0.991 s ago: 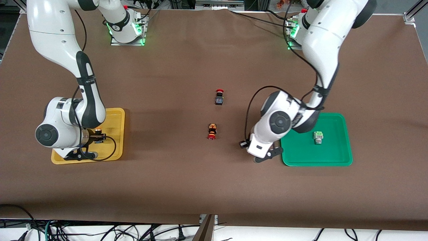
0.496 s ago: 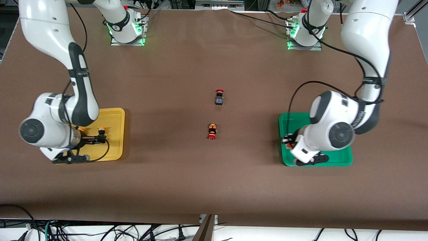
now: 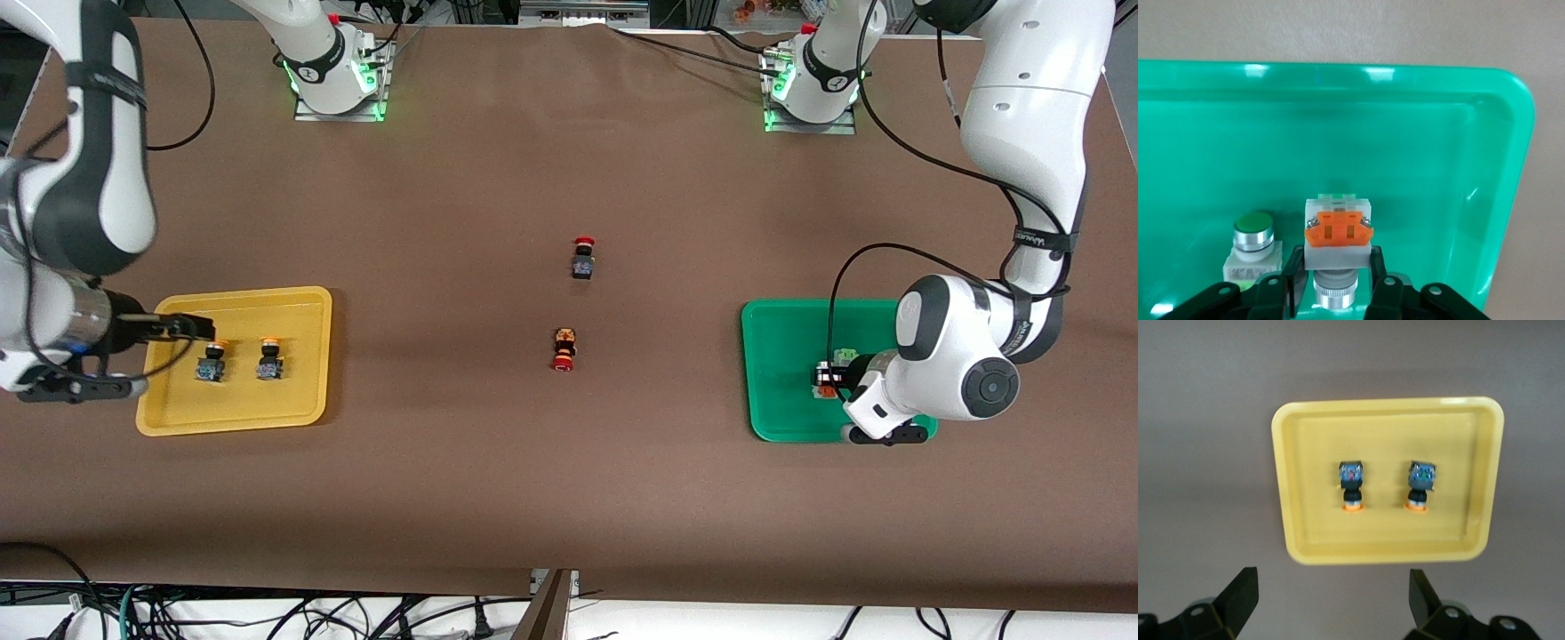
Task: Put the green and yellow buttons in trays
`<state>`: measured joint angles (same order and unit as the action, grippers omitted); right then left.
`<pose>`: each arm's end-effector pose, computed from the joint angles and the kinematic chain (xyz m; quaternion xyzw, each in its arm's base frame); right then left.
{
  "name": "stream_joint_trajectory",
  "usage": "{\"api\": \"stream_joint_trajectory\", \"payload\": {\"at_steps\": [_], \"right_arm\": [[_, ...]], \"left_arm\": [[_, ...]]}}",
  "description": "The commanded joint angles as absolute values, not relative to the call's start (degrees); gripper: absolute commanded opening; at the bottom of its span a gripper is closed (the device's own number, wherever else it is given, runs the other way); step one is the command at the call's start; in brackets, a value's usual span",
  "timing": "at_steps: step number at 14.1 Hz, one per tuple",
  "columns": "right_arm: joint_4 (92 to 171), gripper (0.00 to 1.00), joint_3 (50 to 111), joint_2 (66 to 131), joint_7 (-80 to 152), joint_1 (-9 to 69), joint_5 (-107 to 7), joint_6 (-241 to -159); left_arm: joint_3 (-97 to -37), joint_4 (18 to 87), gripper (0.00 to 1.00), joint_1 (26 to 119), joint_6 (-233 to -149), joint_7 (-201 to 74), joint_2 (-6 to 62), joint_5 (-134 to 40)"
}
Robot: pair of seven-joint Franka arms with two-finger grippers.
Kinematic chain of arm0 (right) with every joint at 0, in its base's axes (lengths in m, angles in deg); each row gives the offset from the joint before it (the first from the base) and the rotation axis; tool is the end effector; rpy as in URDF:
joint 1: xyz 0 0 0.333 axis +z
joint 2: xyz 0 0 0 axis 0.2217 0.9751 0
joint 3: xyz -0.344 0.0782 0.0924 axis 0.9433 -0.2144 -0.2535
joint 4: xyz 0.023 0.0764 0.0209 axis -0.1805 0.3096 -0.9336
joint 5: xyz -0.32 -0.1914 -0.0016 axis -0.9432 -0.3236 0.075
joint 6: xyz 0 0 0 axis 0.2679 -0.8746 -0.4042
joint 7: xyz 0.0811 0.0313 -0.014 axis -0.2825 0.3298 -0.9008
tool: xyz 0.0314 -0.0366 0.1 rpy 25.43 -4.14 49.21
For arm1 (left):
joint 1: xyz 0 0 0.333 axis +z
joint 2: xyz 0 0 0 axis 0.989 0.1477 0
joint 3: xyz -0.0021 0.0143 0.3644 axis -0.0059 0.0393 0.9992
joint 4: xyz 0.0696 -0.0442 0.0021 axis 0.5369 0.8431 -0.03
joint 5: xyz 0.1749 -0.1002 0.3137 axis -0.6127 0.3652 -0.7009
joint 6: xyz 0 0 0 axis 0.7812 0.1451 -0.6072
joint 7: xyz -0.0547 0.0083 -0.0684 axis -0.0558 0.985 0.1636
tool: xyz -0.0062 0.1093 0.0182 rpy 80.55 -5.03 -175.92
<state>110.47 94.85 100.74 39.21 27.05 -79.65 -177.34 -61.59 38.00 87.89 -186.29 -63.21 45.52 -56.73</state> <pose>0.6678 -0.0064 0.5134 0.9966 0.0234 -0.0783 0.0045 0.7009 -0.0445 0.2605 0.9891 0.0150 -0.1350 0.0578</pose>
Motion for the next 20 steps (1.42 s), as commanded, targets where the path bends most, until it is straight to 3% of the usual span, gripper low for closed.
{"api": "stream_joint_trajectory", "payload": {"at_steps": [1,3,4,5,7,11,17,20], "right_arm": [[110.7,1.0,93.3,94.7,39.4,26.9,-80.5,-172.3],[112.2,1.0,92.0,90.5,39.5,26.0,-80.5,-170.6],[114.3,1.0,89.4,87.7,39.5,24.5,-80.9,-170.7],[116.2,1.0,85.9,85.3,39.6,22.2,-83.6,-170.8],[118.1,1.0,81.2,81.1,39.6,19.8,-89.9,-170.5],[124.0,1.0,80.9,74.8,40.0,18.8,-89.7,-171.3],[124.3,1.0,80.9,75.0,39.1,18.8,-89.3,-170.5],[120.9,1.0,80.9,77.5,39.6,19.3,-89.0,-170.3]], "left_arm": [[-62.3,38.9,0.19,87.3,-186.7,-62.9,44.9,-55.9],[-62.3,39.0,0.59,87.3,-186.4,-63.2,45.0,-54.9],[-62.3,39.1,0.74,87.4,-186.3,-63.2,45.0,-54.4],[-62.3,39.1,0.98,87.5,-186.3,-63.1,45.0,-54.4],[-62.3,39.0,1.0,87.6,-186.1,-62.6,44.9,-54.4],[-62.5,37.6,1.0,87.2,-183.8,-63.4,41.2,-54.5],[-62.8,36.7,1.0,87.2,-171.8,-63.4,24.6,-55.0],[-62.7,36.7,1.0,87.6,-166.5,-63.3,18.8,-55.1]]}}
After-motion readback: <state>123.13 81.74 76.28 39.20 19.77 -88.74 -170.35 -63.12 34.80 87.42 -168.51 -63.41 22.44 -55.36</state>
